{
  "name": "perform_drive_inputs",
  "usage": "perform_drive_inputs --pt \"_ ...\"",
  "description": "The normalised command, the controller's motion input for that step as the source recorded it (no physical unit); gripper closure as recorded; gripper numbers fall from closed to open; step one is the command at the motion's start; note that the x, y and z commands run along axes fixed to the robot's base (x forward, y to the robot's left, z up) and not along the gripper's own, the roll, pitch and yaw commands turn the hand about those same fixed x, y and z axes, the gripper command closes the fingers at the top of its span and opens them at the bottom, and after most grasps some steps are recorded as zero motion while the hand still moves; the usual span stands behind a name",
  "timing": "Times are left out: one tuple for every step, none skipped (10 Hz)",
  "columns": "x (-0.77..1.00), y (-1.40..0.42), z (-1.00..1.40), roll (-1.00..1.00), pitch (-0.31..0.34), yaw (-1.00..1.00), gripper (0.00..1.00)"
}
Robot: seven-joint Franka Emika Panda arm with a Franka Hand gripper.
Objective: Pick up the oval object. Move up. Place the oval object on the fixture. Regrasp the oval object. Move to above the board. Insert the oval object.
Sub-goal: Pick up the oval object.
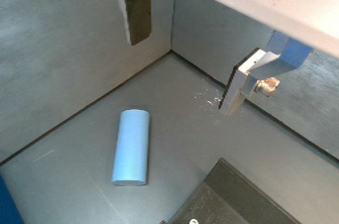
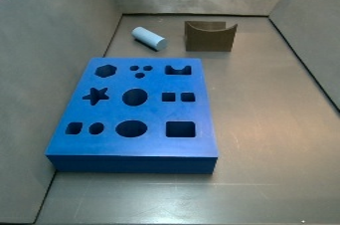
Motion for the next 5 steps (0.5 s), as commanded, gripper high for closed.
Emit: perform_drive_inputs --pt "0.00 0.01 -0.03 -0.06 0.000 0.00 0.00" --pt "0.00 -0.09 -0.03 0.00 0.000 0.00 0.00" --pt "-0.92 -0.21 -0.92 0.00 -0.100 0.00 0.00" --pt "-0.06 0.00 -0.83 0.05 0.000 1.00 0.00" --pt "0.00 0.00 -0.77 0.00 0.000 1.00 0.00"
